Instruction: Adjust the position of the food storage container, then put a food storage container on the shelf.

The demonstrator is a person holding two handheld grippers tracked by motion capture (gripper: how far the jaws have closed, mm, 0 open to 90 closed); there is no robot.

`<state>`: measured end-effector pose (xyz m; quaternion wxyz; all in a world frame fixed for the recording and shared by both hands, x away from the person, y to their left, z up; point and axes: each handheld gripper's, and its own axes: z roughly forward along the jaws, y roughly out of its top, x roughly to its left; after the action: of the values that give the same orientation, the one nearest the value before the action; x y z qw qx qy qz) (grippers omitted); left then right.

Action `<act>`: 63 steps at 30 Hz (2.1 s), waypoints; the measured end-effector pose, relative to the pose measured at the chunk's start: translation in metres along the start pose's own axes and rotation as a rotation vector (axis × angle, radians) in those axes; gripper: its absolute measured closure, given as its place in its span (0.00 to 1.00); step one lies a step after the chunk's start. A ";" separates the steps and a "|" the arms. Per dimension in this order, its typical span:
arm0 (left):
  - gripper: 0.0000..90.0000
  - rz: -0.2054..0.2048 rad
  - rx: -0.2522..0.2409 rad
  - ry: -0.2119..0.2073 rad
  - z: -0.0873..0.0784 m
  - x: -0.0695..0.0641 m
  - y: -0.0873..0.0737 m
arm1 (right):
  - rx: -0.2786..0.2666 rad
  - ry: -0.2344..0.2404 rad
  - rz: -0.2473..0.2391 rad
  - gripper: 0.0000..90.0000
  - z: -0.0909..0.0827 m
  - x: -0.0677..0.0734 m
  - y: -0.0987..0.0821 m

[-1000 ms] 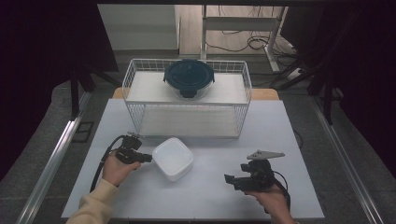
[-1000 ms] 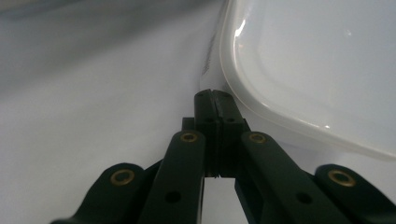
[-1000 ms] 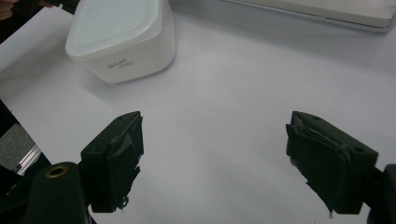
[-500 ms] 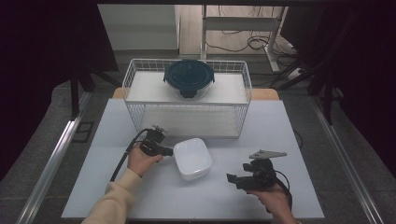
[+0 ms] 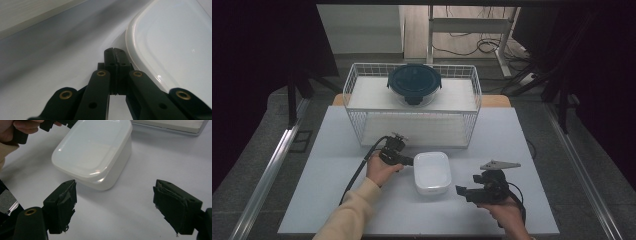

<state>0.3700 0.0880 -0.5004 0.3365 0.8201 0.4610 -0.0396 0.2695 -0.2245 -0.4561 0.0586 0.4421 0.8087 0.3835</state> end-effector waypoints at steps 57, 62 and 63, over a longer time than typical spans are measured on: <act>0.28 -0.055 -0.305 -0.005 -0.093 -0.027 -0.070 | -0.164 0.033 0.056 0.33 -0.019 -0.007 0.013; 0.33 -0.081 -0.307 -0.050 -0.086 -0.023 -0.060 | -0.152 0.040 0.037 0.35 -0.012 -0.007 0.025; 0.33 -0.088 -0.312 -0.061 -0.084 -0.023 -0.057 | -0.145 0.044 0.038 0.35 -0.010 -0.008 0.027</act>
<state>0.2918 0.1405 -0.4565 0.4716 0.7352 0.4868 -0.0073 0.2874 -0.2277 -0.4330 0.0654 0.4434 0.7715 0.4516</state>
